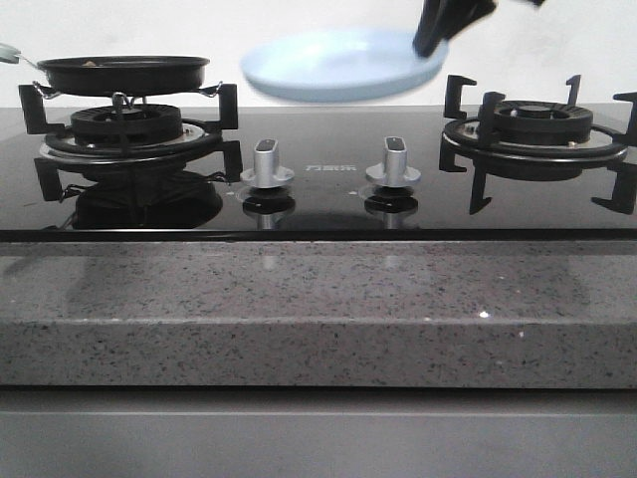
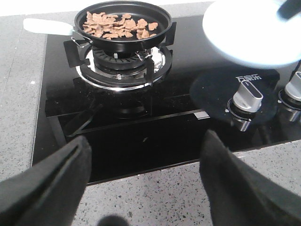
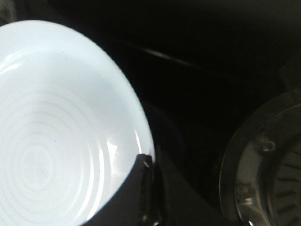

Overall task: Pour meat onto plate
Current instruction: 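Grasp the plate rim with the right gripper and lift it, then move the plate toward the pan and hold it low beside it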

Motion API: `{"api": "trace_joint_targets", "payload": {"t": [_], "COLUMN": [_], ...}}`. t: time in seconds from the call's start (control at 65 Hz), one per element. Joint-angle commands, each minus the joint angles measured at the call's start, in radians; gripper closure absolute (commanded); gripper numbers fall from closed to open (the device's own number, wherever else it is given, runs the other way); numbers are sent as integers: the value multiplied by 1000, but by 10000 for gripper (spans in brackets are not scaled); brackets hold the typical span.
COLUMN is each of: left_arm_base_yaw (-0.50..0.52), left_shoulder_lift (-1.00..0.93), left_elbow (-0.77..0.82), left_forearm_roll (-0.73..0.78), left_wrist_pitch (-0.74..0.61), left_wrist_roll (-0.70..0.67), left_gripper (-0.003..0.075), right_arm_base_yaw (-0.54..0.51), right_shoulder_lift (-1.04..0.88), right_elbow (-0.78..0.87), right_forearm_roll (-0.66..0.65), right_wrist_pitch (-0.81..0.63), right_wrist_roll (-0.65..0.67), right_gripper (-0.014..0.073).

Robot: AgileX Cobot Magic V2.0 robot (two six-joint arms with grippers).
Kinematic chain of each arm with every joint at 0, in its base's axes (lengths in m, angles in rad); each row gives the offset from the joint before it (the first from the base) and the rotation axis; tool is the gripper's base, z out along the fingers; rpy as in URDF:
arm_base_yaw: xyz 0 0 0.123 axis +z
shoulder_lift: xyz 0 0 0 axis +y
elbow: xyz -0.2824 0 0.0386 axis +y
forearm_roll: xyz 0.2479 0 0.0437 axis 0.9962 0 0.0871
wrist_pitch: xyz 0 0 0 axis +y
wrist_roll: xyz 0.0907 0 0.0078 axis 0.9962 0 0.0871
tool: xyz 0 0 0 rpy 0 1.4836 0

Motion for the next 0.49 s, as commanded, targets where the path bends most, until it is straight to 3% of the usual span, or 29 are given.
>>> {"api": "trace_joint_targets", "payload": {"t": [0.0, 0.277, 0.477], "left_arm_base_yaw": [-7, -7, -7], "left_shoulder_lift": [11, 11, 11], "left_elbow": [-26, -26, -26], "left_forearm_roll": [0, 0, 0], "left_wrist_pitch": [-72, -72, -72], "left_wrist_roll": [1, 1, 1], "left_gripper": [230, 230, 230], "right_arm_base_yaw": [1, 55, 74], "right_shoulder_lift": [-132, -411, -462], "right_elbow": [17, 458, 677], "right_forearm_roll": [25, 115, 160], "right_wrist_pitch": [-34, -232, -350], "right_wrist_roll": [-13, -94, -95], "right_gripper": [713, 713, 713]}}
